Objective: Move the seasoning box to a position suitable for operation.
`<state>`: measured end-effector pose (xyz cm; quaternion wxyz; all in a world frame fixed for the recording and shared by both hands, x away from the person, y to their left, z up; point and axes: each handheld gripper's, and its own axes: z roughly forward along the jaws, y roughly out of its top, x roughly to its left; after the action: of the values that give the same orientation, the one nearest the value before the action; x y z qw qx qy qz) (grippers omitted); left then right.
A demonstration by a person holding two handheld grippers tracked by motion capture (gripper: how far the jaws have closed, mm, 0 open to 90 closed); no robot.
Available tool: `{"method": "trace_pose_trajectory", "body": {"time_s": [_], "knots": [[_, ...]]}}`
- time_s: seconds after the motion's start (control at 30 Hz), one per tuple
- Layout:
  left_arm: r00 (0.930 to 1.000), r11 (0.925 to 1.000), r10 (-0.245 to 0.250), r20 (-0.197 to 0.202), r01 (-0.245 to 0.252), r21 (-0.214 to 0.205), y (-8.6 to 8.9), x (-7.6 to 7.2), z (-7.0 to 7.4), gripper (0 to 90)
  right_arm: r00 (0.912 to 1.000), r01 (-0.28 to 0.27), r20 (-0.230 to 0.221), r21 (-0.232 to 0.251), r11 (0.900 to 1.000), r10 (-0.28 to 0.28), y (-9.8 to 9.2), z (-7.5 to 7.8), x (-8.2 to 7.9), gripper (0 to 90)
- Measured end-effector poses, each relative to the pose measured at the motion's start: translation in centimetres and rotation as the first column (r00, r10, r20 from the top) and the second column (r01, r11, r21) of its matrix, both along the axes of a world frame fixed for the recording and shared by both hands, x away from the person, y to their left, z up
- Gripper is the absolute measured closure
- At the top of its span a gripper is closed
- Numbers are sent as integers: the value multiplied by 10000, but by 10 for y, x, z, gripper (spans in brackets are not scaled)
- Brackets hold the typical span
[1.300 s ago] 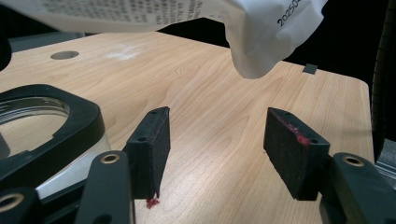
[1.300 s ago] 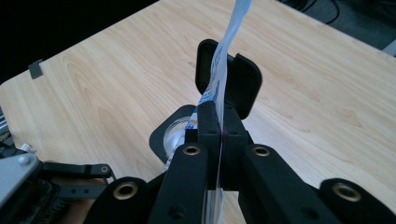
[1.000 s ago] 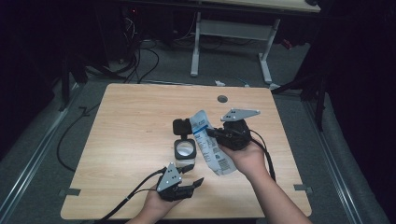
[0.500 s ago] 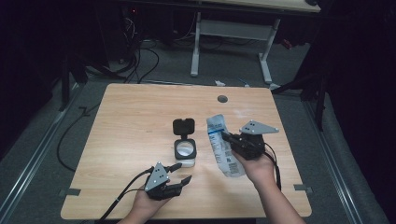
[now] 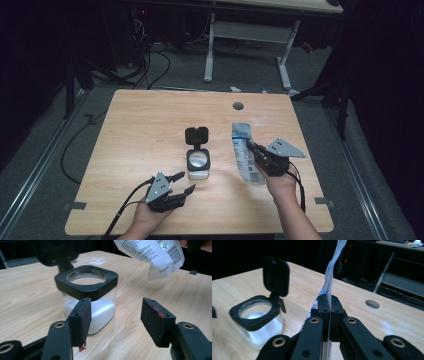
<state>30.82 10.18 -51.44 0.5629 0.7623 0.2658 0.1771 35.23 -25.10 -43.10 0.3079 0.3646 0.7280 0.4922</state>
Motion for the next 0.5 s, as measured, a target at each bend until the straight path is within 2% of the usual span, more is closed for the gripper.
{"method": "trace_pose_trajectory", "body": {"time_s": [0.2, 0.33, 0.5], "knots": [[9998, 9998, 178, 26, -178, -13, 8, 2, 0, 421, 9993, 294, 227, 212, 9993, -299, -4, -10, 8, 898], [9996, 9996, 271, 6, -271, -43, 11, 3, -1, 423, 9969, 408, 650, 575, 9975, -445, -6, -13, 11, 898], [9996, 9996, 274, 68, -274, 33, 12, 2, -2, 423, 9925, 519, 1061, 781, 9956, -600, -6, -17, 14, 897]]}}
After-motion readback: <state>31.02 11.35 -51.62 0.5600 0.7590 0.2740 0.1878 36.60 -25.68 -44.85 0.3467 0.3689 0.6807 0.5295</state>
